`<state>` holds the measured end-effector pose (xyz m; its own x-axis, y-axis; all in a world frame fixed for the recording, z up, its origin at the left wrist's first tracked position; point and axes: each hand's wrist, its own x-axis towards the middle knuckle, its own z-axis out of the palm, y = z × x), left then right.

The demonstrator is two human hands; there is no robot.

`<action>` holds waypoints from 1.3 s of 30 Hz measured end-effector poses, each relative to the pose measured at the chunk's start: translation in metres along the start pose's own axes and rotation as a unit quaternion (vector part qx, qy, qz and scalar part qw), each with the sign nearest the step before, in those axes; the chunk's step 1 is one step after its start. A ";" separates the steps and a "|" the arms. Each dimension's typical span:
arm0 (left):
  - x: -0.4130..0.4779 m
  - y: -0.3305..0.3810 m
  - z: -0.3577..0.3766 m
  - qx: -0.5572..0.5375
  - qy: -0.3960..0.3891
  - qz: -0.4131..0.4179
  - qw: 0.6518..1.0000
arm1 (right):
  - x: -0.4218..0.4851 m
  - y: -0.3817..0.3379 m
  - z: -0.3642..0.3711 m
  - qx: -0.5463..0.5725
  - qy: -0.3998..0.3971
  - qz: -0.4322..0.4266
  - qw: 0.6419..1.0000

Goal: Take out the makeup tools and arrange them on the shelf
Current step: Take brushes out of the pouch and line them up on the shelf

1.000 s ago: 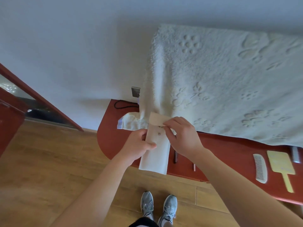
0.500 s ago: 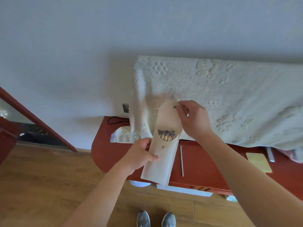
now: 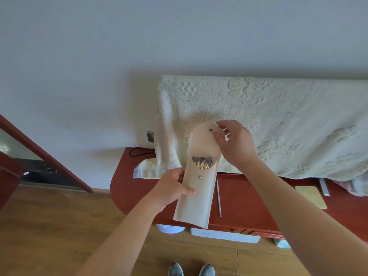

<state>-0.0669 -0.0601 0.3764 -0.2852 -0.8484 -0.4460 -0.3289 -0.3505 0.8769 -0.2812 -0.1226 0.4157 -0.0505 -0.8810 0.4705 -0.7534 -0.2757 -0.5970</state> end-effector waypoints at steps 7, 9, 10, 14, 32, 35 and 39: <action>0.009 0.004 -0.003 -0.025 0.028 -0.010 0.999 | -0.011 -0.001 -0.005 -0.022 0.020 -0.033 0.999; 0.012 0.004 -0.003 -0.031 0.031 -0.010 0.999 | -0.017 -0.002 -0.002 -0.023 0.002 -0.040 0.999; 0.014 0.004 -0.003 -0.033 0.032 -0.009 0.999 | -0.021 -0.002 0.000 -0.024 -0.011 -0.044 0.999; 0.017 0.007 0.001 -0.046 0.027 -0.002 0.999 | -0.033 0.001 0.010 -0.024 -0.077 -0.042 0.996; 0.023 0.005 0.003 -0.048 -0.008 -0.011 0.999 | -0.023 0.013 0.018 -0.004 -0.101 0.023 0.995; 0.025 0.004 0.003 -0.045 -0.013 -0.016 0.999 | -0.018 0.015 0.017 -0.007 -0.097 0.040 0.994; 0.027 0.003 0.003 -0.040 -0.017 -0.021 0.999 | -0.010 0.017 0.013 0.007 -0.083 0.067 0.994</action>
<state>-0.0787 -0.0832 0.3662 -0.3031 -0.8188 -0.4875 -0.2687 -0.4173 0.8681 -0.2844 -0.1236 0.3923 -0.0393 -0.9614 0.2724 -0.7378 -0.1559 -0.6568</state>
